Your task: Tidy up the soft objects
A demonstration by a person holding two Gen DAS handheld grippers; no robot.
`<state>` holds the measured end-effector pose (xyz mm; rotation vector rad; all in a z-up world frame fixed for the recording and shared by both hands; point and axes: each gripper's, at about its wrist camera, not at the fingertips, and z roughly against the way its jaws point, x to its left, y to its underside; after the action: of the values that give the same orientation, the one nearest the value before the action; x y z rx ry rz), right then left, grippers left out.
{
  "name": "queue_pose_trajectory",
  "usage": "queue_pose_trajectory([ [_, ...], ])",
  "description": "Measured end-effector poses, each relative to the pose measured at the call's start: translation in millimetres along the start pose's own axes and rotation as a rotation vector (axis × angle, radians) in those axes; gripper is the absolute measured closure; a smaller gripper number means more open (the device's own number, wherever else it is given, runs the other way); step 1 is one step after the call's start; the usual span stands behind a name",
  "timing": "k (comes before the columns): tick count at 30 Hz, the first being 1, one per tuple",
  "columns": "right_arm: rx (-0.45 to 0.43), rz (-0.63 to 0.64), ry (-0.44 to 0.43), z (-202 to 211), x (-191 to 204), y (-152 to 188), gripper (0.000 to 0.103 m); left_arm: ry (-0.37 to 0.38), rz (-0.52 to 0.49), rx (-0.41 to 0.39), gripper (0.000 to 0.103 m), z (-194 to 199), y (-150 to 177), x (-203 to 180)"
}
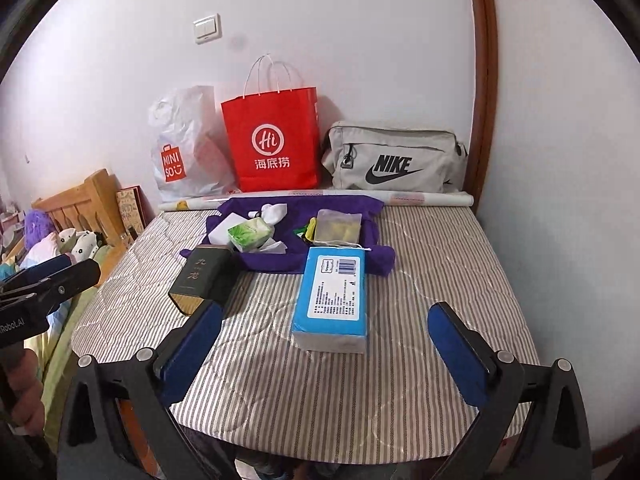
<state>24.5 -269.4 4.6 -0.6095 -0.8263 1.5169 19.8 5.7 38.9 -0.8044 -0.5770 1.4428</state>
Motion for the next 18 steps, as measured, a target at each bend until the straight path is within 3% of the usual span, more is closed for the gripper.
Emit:
queue_pose_trajectory([
  [18,-0.015,0.01,0.004,14.3,2.7,3.5,0.001,-0.01,0.007,-0.009,0.009,9.2,1.2,3.2],
])
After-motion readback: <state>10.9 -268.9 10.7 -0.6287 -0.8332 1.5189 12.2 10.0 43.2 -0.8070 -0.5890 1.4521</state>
